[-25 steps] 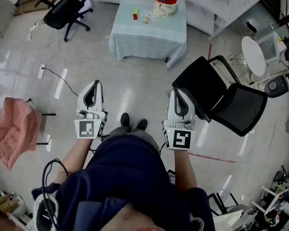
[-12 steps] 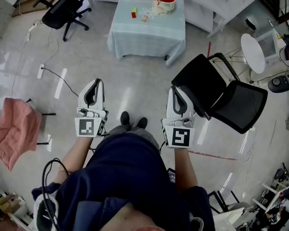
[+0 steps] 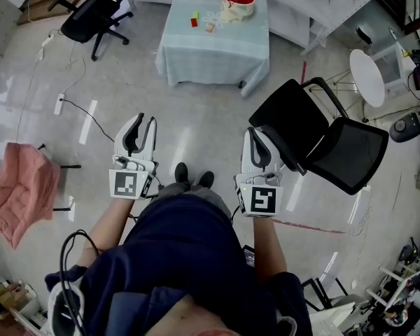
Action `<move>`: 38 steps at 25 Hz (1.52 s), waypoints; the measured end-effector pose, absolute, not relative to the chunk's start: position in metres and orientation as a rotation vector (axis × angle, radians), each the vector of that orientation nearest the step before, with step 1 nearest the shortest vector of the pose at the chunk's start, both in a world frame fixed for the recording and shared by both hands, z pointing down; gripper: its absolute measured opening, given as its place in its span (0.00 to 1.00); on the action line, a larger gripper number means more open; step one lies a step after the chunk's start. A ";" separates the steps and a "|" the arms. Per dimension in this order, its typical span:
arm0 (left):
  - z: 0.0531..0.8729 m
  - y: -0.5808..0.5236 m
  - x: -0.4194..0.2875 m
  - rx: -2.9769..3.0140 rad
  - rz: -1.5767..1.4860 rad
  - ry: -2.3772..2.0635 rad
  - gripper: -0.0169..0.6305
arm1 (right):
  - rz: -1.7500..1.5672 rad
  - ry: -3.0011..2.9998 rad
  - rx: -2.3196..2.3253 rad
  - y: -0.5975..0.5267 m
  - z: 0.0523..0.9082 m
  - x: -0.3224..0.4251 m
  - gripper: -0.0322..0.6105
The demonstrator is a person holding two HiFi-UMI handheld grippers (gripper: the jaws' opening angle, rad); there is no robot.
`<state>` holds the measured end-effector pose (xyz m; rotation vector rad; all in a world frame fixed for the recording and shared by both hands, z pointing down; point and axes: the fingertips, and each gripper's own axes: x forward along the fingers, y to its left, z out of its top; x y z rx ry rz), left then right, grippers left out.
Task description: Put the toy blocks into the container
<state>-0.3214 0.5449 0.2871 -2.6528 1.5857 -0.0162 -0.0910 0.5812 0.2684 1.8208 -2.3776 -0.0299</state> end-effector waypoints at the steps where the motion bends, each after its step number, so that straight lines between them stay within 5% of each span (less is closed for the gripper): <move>1: 0.287 0.544 -0.321 -2.656 -0.017 1.578 0.23 | -0.023 -2.377 1.815 0.581 0.270 -0.091 0.05; 17: 0.287 0.520 -0.296 -2.679 0.000 1.541 0.67 | 0.076 -2.382 1.788 0.584 0.293 -0.057 0.05; 38: 0.281 0.349 -0.272 -2.664 0.029 1.515 0.74 | 0.092 -2.343 1.786 0.444 0.319 -0.025 0.05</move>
